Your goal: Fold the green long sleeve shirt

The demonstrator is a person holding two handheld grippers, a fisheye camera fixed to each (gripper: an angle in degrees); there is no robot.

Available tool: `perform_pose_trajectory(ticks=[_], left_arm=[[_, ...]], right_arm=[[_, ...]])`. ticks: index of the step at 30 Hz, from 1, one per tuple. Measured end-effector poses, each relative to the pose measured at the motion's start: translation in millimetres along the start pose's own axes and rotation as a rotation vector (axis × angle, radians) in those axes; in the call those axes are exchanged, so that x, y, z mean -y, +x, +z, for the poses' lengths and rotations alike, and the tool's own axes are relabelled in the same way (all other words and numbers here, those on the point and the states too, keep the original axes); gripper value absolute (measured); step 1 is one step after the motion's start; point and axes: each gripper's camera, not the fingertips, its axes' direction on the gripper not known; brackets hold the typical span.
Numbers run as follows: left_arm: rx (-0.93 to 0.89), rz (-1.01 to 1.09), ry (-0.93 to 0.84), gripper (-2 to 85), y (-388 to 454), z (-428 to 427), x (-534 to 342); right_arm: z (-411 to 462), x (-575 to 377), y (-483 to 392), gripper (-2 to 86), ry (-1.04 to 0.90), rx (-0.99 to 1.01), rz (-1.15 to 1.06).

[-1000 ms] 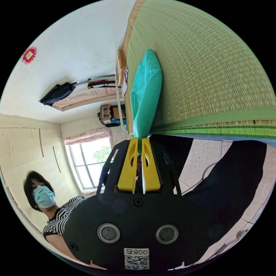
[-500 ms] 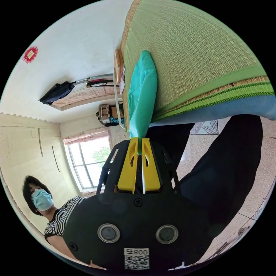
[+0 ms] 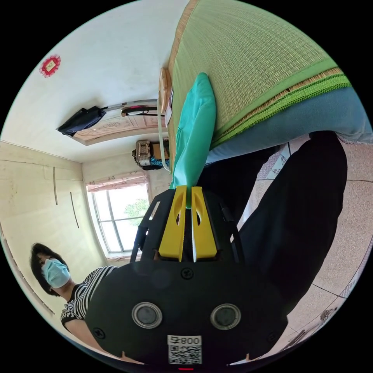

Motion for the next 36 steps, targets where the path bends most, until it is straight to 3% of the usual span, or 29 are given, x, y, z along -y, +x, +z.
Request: perform_pose_trajectory(ticks=[21,36], left_arm=[[-0.15,0.259,-0.062,3.3,186,0,-33],[-0.241,0.411,-0.224,3.3,371,84,-12]], right_arm=[[-153,-120,-16,1.5,0.107,0.127,-0.26],[-318,-195,-41,1.5,0.287,0.205,-0.453]])
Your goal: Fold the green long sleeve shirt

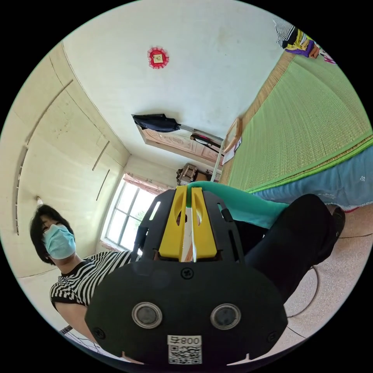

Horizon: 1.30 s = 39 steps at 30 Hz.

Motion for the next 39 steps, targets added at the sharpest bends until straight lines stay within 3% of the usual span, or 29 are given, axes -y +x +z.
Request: perform_pose_trajectory(ticks=[7,13,19,24,30,35,39], left_arm=[[0.0,-0.031,-0.068,3.3,35,73,82],[0.014,-0.071,-0.118,3.3,47,155,182],[0.008,-0.082,-0.127,3.3,33,253,329],[-0.019,-0.038,-0.083,3.3,27,341,472],[0.005,0.109,-0.06,3.2,84,471,638],[0.034,0.264,-0.127,3.1,135,610,738],[0.078,0.256,-0.202,3.1,119,703,763]], right_arm=[[-66,32,-6,1.5,0.06,0.001,-0.017],[-123,115,4,1.4,0.093,-0.033,-0.008],[-163,278,30,1.5,0.075,-0.114,-0.012],[-181,477,52,1.5,0.041,-0.201,-0.039],[-222,695,17,1.5,0.069,-0.207,-0.112],[-289,807,-30,1.6,0.106,-0.328,-0.176],[-368,838,-14,1.6,0.127,-0.459,-0.132]])
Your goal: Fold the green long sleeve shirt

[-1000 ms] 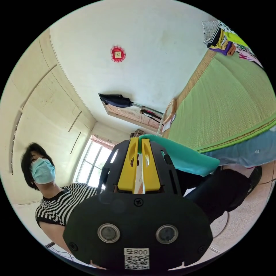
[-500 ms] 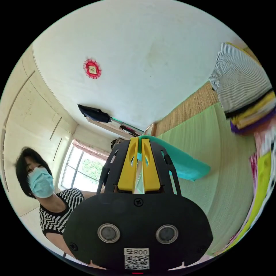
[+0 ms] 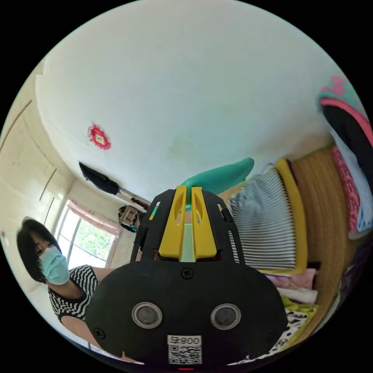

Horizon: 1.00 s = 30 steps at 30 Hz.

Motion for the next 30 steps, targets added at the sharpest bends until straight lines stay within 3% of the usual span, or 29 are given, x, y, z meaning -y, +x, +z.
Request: perform_pose_trajectory(ticks=[6,11,16,22,26,30], left_arm=[[0.073,-0.266,-0.278,3.2,-84,143,-22],[0.09,-0.336,-0.354,3.4,-86,192,-28],[0.139,-0.307,-0.417,3.9,-58,216,-7],[0.169,-0.248,-0.367,1.7,-4,229,17],[0.253,-0.202,-0.383,0.5,15,258,34],[0.315,-0.232,-0.419,0.2,17,283,39]], right_arm=[[-40,-46,152,1.5,-0.094,-0.19,0.354],[-53,-76,198,1.5,-0.086,-0.111,0.459],[-57,-68,189,1.1,-0.113,-0.143,0.434],[-70,-57,124,0.2,-0.02,-0.267,0.301],[-12,-41,81,0.0,-0.176,-0.382,0.172],[46,-39,88,-0.1,-0.344,-0.544,0.223]])
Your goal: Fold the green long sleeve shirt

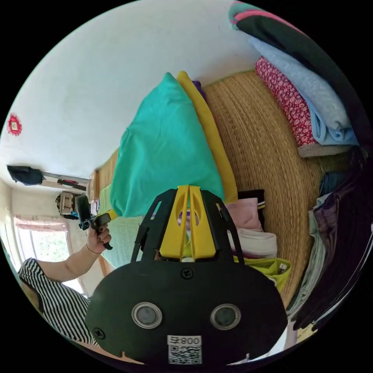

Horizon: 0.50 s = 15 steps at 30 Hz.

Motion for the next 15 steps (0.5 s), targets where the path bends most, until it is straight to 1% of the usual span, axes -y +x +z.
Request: perform_pose_trajectory(ticks=[1,4,6,10,12,13,15], left_arm=[[-0.02,0.005,0.009,0.2,9,0,0],[0.0,0.058,0.041,0.1,39,-5,-5],[0.035,0.076,0.045,0.1,53,-3,-7],[0.115,0.099,0.009,0.1,73,14,-5],[0.16,0.113,-0.017,0.1,83,20,-8],[0.188,0.125,-0.032,0.1,91,21,-12],[0.24,0.177,-0.053,0.1,106,19,-21]], right_arm=[[-2,-2,-4,-0.1,0.02,0.001,-0.001],[-19,-26,-39,0.0,0.109,-0.017,-0.05],[-23,-51,-87,0.0,0.172,0.008,-0.129],[23,-67,-158,0.0,0.113,0.069,-0.251],[69,-69,-187,0.0,0.015,0.005,-0.261],[74,-72,-191,0.0,0.021,-0.01,-0.248],[66,-97,-209,0.1,0.111,0.003,-0.234]])
